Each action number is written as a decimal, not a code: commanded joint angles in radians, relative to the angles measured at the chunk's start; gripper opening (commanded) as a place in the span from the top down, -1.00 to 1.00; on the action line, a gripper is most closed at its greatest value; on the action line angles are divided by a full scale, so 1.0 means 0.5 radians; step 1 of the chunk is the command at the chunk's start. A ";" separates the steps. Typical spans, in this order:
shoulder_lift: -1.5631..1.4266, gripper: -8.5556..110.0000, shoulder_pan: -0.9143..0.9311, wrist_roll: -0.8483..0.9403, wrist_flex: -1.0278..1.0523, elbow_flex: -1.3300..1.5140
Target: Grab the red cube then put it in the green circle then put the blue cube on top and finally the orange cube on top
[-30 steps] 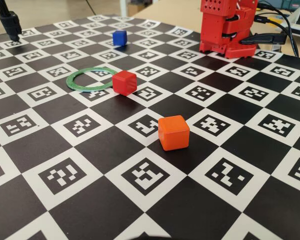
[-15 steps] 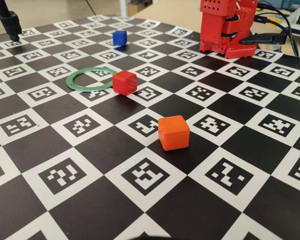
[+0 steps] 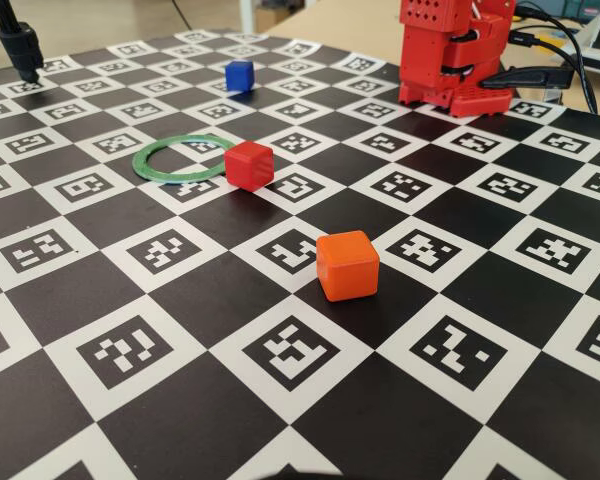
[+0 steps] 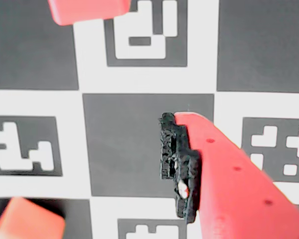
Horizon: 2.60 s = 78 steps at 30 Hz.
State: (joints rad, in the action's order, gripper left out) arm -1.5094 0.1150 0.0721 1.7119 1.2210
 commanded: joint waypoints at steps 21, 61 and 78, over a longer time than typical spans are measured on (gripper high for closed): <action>0.052 0.12 -0.009 0.144 -0.893 0.730; 0.261 0.12 -0.067 0.098 -1.405 1.071; 0.270 0.12 -0.052 0.187 -1.427 1.080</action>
State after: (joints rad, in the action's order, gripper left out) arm -1.3468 0.0767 0.1580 1.0109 1.7671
